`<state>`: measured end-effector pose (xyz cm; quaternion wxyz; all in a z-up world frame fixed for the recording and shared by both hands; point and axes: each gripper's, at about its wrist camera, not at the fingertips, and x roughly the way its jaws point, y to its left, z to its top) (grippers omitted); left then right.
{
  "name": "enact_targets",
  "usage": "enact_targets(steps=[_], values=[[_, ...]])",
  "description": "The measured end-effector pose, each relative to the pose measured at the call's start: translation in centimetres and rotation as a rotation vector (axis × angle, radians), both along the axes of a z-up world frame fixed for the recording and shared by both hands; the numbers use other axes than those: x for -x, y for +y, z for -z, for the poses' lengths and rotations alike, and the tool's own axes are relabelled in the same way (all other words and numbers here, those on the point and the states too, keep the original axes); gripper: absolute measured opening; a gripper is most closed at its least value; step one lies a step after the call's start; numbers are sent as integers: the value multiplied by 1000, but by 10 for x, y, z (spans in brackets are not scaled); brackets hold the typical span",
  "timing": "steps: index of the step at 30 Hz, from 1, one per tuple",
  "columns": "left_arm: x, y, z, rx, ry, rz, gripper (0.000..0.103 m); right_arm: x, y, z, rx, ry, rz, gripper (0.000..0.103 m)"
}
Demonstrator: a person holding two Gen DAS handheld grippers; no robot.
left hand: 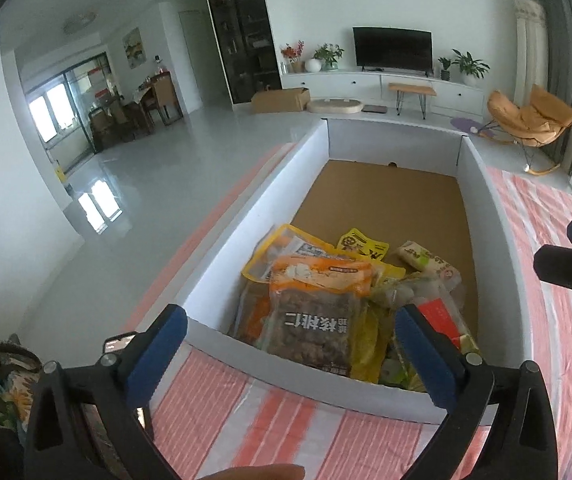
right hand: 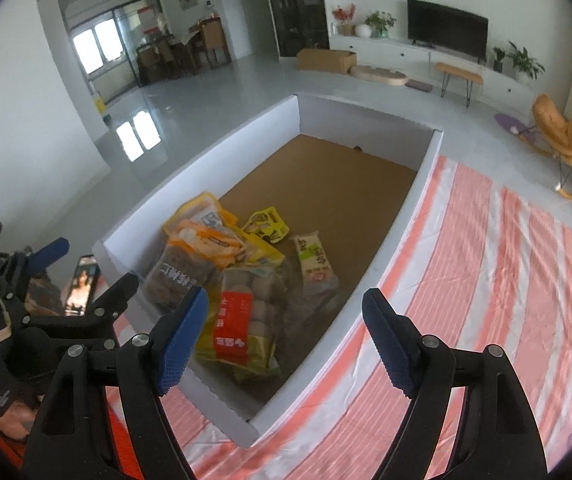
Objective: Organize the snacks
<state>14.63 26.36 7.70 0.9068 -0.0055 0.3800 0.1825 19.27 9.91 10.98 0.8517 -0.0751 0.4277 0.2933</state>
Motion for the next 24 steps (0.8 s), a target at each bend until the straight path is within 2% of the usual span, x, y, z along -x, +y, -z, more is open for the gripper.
enact_targets(steps=[5,24], values=[[-3,3,-4,57,-6,1,103,-3,3,-2,40,-14,11,82],[-9,-7,-6,55,-7,25,103,-7,5,9,59,8,20,82]])
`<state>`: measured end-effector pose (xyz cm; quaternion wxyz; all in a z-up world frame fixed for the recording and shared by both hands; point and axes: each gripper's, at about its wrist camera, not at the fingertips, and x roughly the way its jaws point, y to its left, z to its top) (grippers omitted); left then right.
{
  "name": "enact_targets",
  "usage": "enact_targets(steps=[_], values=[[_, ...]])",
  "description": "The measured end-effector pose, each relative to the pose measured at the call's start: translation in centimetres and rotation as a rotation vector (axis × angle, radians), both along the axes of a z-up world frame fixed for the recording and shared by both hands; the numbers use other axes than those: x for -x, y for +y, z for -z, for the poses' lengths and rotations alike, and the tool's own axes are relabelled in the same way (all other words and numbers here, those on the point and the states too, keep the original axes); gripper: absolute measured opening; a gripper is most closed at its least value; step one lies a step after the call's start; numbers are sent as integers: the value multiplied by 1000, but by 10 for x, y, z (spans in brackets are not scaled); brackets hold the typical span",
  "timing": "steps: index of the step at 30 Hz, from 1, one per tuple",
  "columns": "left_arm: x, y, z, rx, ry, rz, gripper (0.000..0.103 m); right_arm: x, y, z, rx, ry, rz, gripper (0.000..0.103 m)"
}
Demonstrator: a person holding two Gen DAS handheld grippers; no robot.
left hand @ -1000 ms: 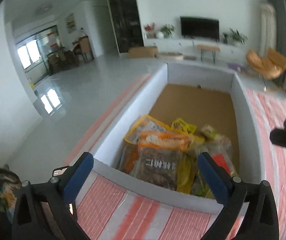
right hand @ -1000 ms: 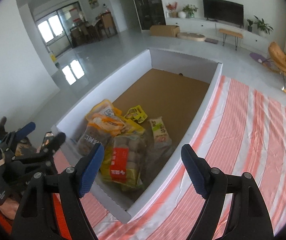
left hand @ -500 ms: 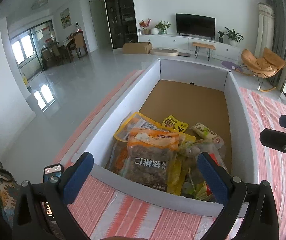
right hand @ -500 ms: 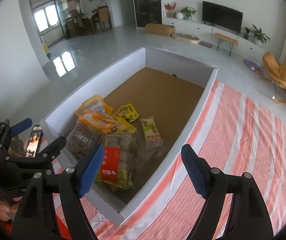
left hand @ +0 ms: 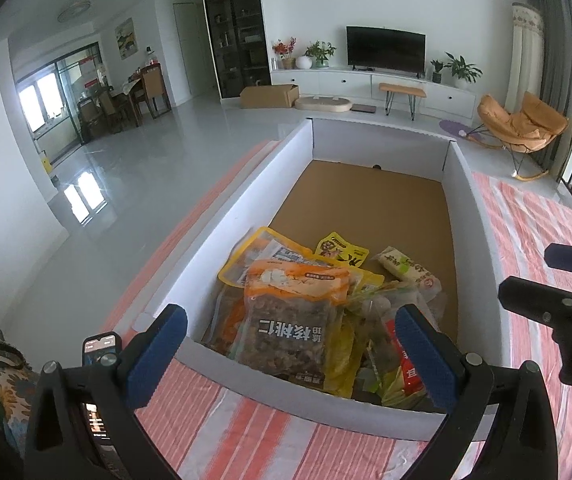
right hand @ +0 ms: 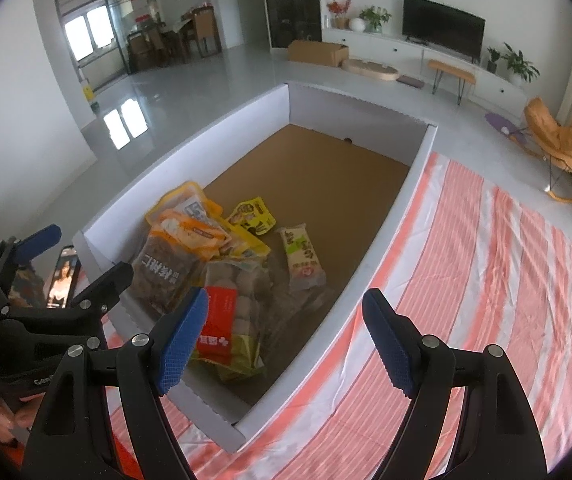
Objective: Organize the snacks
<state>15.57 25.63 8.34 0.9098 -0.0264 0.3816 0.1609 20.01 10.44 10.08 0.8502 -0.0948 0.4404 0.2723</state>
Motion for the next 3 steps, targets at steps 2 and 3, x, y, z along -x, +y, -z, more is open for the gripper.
enact_targets(steps=[2,3], values=[[0,-2,-1,-6,-6,4,103,0,1,0,-6,1,2,82],[0,-2,-1,-13,-7,3,103,0,1,0,-8,0,2,82]])
